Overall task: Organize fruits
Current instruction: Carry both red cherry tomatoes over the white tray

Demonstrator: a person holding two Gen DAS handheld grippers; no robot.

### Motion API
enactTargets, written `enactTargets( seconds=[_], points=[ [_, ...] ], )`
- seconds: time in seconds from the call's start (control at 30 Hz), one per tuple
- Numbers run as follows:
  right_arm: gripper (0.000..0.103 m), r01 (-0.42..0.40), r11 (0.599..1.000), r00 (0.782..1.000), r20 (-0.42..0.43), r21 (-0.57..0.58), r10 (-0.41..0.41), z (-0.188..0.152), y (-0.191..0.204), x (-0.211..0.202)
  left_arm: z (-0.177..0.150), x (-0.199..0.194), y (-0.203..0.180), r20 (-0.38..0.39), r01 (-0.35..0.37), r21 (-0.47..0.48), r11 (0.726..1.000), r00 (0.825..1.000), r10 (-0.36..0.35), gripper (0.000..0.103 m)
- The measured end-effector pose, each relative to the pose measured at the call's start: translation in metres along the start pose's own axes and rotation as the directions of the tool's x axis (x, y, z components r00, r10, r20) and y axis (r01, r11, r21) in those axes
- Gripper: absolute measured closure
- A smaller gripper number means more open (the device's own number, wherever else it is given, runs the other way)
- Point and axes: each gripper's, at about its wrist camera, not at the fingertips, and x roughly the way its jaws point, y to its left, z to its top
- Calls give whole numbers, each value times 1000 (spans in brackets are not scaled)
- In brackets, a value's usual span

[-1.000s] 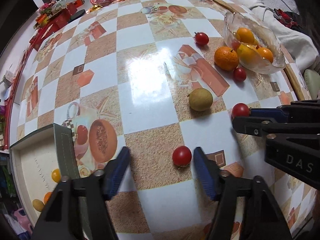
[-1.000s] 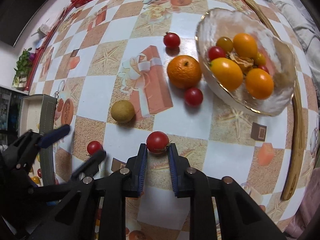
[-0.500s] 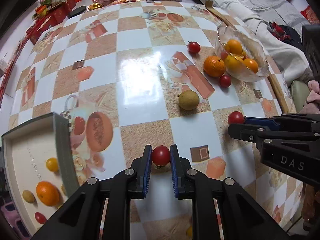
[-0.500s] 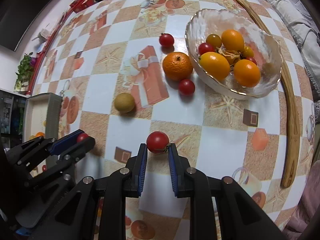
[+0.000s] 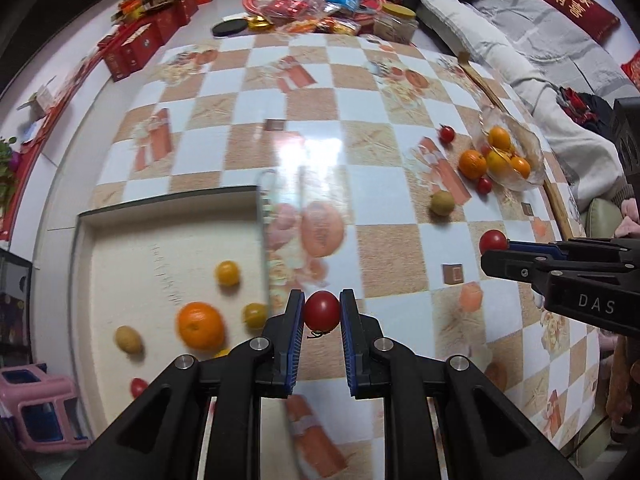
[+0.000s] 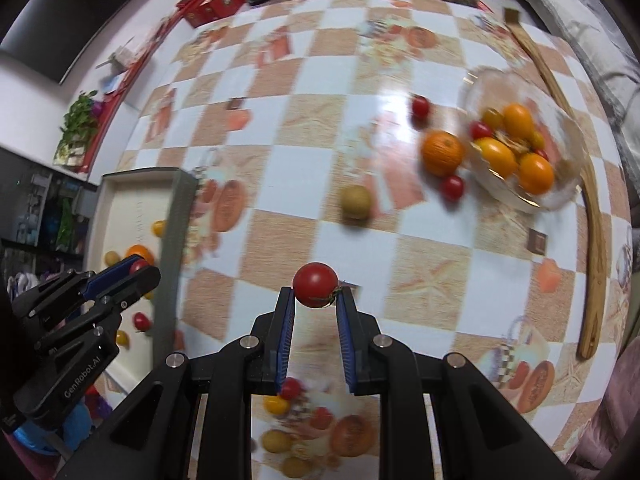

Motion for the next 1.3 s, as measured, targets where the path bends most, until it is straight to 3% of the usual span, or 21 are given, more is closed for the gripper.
enactTargets(
  seconds=[0.23, 0.5, 0.9, 1.07, 1.1, 1.13, 1.17, 1.2, 1.3],
  points=[
    [80, -41, 995, 999, -6, -95, 41, 19, 68, 13, 1, -17, 74, 27, -87, -100, 991, 996, 90, 84],
    [80, -87, 985, 996, -40, -150, 81, 47, 136, 50, 10, 14, 144, -23, -201, -165, 966, 979, 200, 84],
    [80, -51, 985, 993, -113, -167, 33, 68, 175, 119, 13, 66, 164, -107, -244, -131, 961, 967, 231, 84],
    [77, -1, 969, 993, -113, -247, -28, 63, 186, 129, 13, 66, 164, -103, -241, -117, 963, 968, 230, 82],
    [77, 9, 964, 993, -110, -264, -39, 62, 189, 129, 13, 66, 164, -104, -241, -118, 963, 968, 229, 80],
    [74, 11, 962, 993, -111, -274, -43, 61, 191, 129, 12, 65, 165, -105, -245, -128, 961, 967, 232, 62],
    [71, 11, 960, 993, -111, -278, -44, 61, 193, 129, 12, 63, 167, -102, -246, -143, 959, 967, 233, 32],
    [69, 8, 959, 993, -109, -282, -40, 60, 195, 127, 10, 58, 169, -81, -255, -158, 954, 966, 245, 25],
    [57, 8, 950, 996, -77, -312, -34, 57, 201, 116, 11, 49, 168, -57, -244, -169, 955, 970, 238, 24]
  ],
)
